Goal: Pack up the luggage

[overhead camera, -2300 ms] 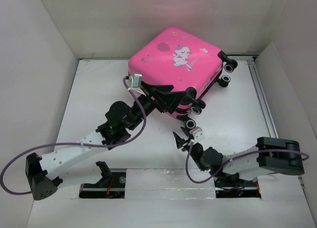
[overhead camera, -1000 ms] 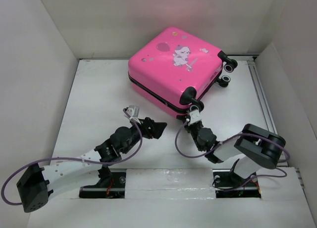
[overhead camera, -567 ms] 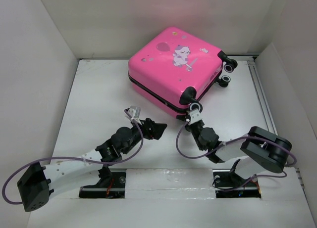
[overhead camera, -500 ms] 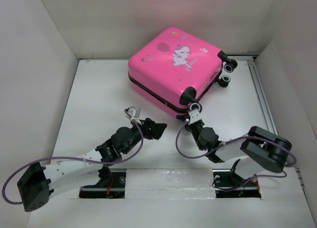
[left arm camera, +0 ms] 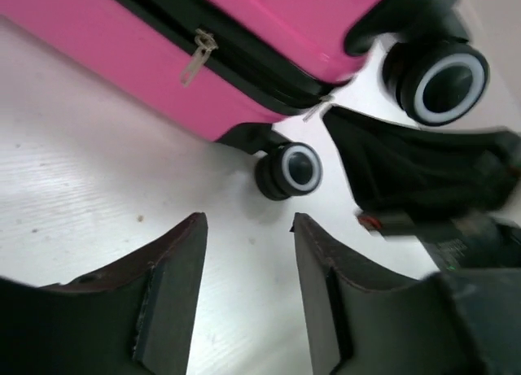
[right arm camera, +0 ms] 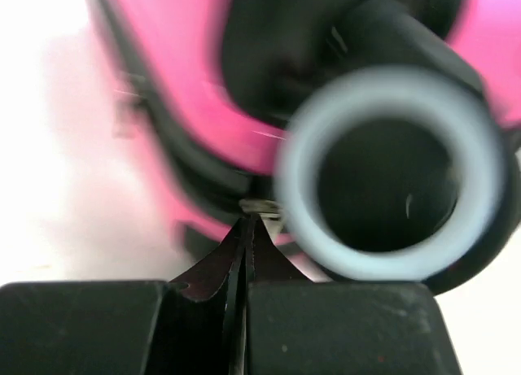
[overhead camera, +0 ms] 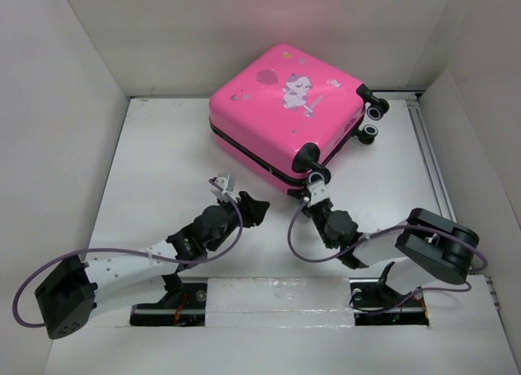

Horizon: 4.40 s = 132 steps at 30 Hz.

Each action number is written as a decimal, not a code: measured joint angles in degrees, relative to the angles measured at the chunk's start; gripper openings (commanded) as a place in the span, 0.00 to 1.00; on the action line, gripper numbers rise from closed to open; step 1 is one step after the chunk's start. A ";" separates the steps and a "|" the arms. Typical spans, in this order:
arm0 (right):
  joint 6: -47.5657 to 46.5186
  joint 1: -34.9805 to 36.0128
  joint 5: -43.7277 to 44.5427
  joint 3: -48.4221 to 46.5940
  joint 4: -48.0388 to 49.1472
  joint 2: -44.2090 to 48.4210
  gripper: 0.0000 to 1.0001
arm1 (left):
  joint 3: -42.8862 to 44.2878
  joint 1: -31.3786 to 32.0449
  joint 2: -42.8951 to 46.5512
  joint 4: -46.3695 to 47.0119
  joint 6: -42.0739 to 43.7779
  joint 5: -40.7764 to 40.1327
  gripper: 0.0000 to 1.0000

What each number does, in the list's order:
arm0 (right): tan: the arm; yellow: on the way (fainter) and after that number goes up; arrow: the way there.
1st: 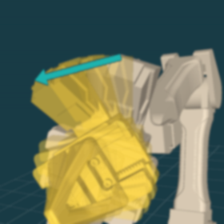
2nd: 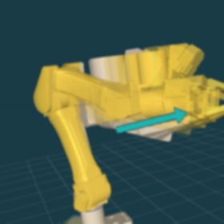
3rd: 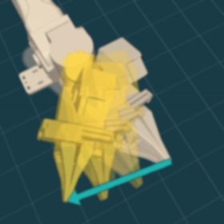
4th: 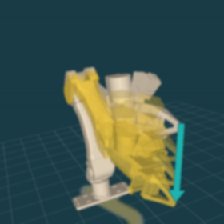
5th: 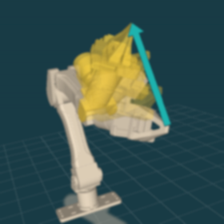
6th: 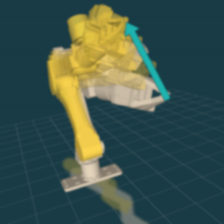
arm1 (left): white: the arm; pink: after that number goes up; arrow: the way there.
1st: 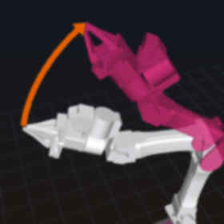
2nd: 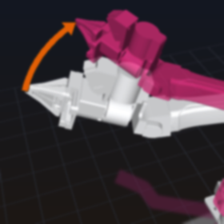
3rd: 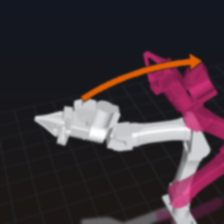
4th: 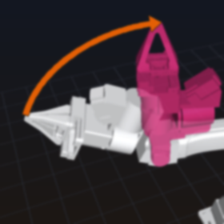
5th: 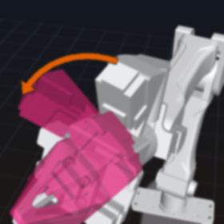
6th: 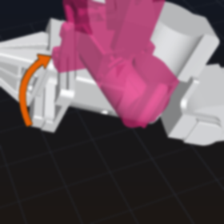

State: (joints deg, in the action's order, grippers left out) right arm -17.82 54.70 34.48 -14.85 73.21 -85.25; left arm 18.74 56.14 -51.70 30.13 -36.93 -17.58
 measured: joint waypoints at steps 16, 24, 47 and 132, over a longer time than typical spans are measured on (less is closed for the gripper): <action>5.38 15.17 0.26 0.96 0.90 5.29 0.01 | 9.66 -9.20 -20.26 2.97 -6.12 -1.42 0.18; 8.44 4.66 0.76 5.90 1.33 7.67 0.41 | 7.37 -10.86 -15.12 5.11 -5.09 5.95 0.25; 10.64 -7.15 -14.93 2.89 0.96 -2.86 0.38 | 2.34 -10.88 -1.22 8.55 -3.91 11.80 0.32; 21.03 -13.07 -30.71 -15.34 -68.11 50.75 0.51 | 35.69 12.26 -49.62 -8.98 -10.49 -46.47 0.38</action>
State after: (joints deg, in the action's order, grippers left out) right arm 3.20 41.63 3.77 -30.20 5.10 -34.50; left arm 54.43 68.40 -101.32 21.15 -47.42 -64.05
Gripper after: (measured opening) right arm 0.510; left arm 0.388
